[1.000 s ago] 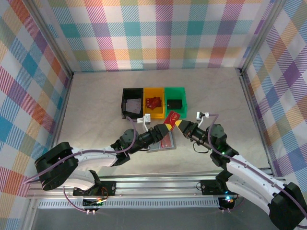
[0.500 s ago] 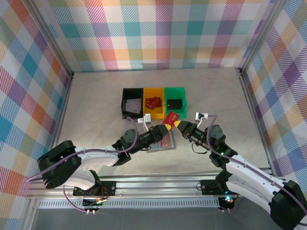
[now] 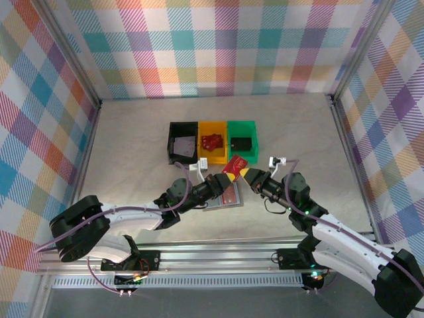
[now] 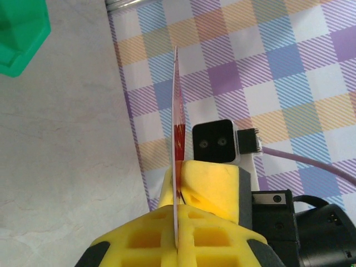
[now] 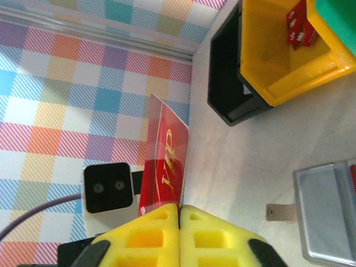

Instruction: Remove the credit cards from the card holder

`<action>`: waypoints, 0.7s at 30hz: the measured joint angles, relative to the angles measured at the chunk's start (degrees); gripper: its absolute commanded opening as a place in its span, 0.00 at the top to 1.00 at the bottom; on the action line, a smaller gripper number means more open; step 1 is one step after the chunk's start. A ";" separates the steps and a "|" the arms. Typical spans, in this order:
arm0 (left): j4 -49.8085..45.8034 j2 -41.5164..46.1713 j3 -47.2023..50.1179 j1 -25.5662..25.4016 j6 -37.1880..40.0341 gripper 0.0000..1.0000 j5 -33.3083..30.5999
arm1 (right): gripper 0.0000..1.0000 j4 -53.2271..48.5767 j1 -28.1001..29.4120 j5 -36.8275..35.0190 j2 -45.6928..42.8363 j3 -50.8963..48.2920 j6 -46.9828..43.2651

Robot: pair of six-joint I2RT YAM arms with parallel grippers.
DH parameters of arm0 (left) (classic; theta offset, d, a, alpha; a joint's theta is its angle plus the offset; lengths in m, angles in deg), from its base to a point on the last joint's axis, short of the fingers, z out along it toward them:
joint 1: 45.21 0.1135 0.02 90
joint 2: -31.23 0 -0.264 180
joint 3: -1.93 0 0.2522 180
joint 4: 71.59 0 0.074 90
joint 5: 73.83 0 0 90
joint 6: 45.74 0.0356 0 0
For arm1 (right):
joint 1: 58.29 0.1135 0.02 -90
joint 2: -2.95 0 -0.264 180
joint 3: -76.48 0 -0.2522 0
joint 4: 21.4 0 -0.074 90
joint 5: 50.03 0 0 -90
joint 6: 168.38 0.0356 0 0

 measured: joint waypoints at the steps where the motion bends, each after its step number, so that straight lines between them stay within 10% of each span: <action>1: -1.05 0.79 0.00 0.02 0.00 1.00 -0.17 | 0.69 -2.03 0.09 0.02 -0.28 0.66 -0.81; 9: -23.56 12.50 -1.42 4.57 4.09 1.00 4.02 | 0.28 -20.09 -0.28 3.56 -0.83 9.81 -13.27; 21: -64.63 24.96 -11.96 13.38 25.94 1.00 24.81 | 0.22 -27.63 -6.82 20.63 3.69 13.14 -29.18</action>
